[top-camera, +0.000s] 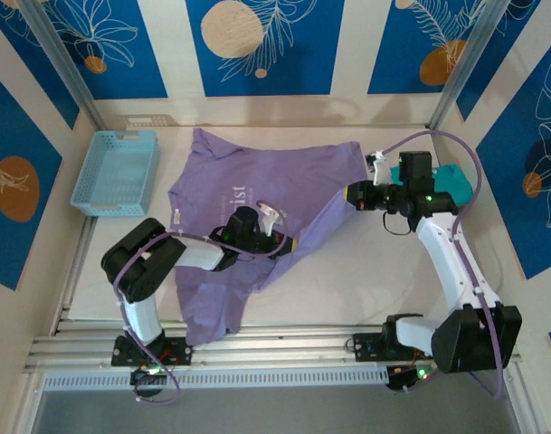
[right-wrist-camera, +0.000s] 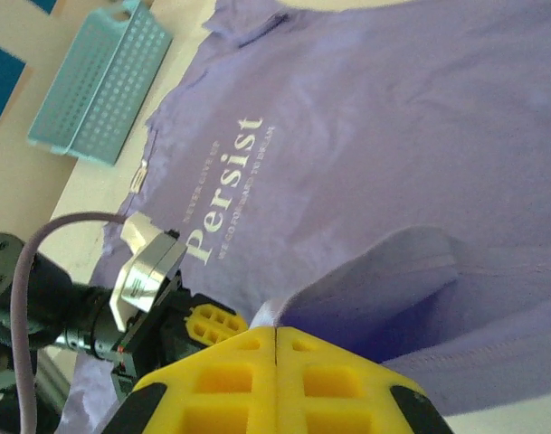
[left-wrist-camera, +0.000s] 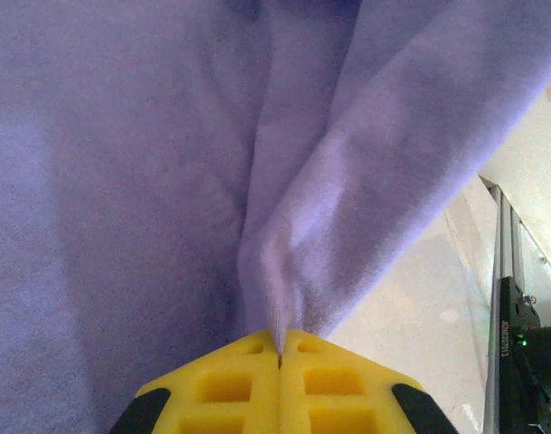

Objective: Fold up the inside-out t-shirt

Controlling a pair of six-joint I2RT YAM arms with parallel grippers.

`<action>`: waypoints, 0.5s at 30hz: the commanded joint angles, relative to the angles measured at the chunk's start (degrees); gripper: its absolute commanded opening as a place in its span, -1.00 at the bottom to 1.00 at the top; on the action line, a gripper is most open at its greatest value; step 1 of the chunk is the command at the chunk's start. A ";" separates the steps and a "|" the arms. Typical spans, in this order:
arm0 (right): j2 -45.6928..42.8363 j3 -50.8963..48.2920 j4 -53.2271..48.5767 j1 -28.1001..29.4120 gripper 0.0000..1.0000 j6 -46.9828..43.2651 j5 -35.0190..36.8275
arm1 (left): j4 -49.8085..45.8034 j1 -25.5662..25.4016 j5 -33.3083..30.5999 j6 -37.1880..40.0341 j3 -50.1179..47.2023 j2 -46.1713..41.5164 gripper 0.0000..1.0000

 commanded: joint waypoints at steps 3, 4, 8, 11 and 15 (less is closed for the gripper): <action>6.01 0.86 -1.57 -0.08 -1.00 -2.95 -4.38 | 0.13 0.22 1.26 0.00 0.28 0.87 -1.00; 7.03 1.05 -1.65 -0.09 -1.00 -2.95 -3.79 | -0.15 0.27 1.22 0.17 0.15 0.87 -1.00; 10.97 1.58 -2.42 -0.33 -1.00 -2.70 -1.67 | -1.19 0.27 0.49 1.01 -0.33 0.39 -1.00; 11.83 1.10 -2.32 -0.52 -1.00 -1.53 -0.39 | -1.60 0.25 0.28 1.60 -0.67 0.11 -1.00; 11.17 0.20 -1.90 -0.79 -1.00 0.22 0.56 | -1.89 0.08 0.69 1.91 -0.60 -0.40 -1.00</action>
